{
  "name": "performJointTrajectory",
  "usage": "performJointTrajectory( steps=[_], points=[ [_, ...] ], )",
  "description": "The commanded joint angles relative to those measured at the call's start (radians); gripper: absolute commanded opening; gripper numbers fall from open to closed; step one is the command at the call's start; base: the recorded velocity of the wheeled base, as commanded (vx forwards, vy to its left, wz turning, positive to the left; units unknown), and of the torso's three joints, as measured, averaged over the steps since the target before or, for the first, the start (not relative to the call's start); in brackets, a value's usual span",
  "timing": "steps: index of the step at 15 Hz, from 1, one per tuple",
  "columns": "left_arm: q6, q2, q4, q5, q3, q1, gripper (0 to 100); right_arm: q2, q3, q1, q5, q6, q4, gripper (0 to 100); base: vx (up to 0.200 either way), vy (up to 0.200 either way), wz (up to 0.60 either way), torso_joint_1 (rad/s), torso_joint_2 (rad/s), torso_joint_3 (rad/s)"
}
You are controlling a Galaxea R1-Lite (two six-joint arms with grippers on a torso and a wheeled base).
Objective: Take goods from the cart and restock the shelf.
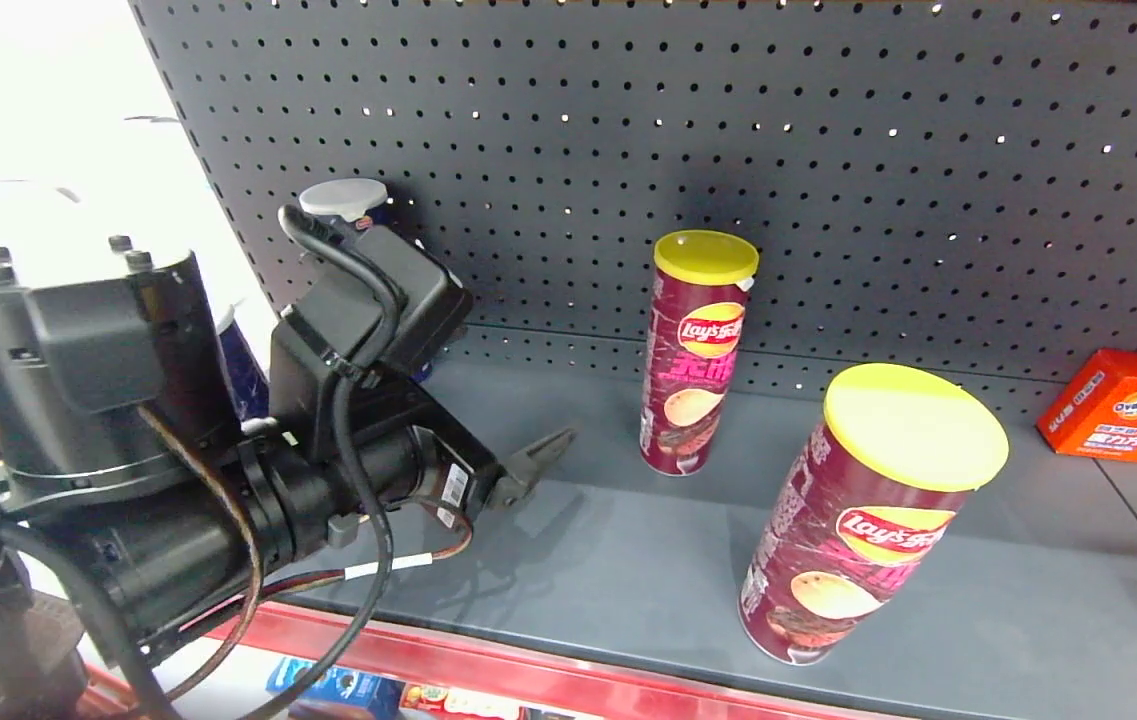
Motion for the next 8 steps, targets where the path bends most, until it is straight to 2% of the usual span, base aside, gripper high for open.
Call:
performJointTrajectory(
  steps=[1, 6, 7, 8],
  points=[
    [0.000, -0.026, -0.002, 0.000, 0.021, -0.003, 100, 0.001, 0.001, 0.000, 0.002, -0.001, 0.000, 100, 0.000, 0.000, 0.00, 0.000, 0.00, 0.000],
    [0.000, -0.025, -0.002, 0.000, 0.021, -0.003, 100, 0.001, 0.001, 0.000, 0.002, -0.001, 0.000, 100, 0.000, 0.000, 0.00, 0.000, 0.00, 0.000],
    [0.000, -0.025, -0.002, 0.000, 0.021, -0.003, 100, 0.001, 0.001, 0.000, 0.002, -0.001, 0.000, 100, 0.000, 0.000, -0.60, -0.002, 0.00, 0.007],
    [0.000, -0.025, -0.002, 0.000, 0.021, -0.003, 100, 0.001, 0.001, 0.000, 0.002, -0.001, 0.000, 100, 0.000, 0.000, 0.00, 0.000, 0.00, 0.000]
  ],
)
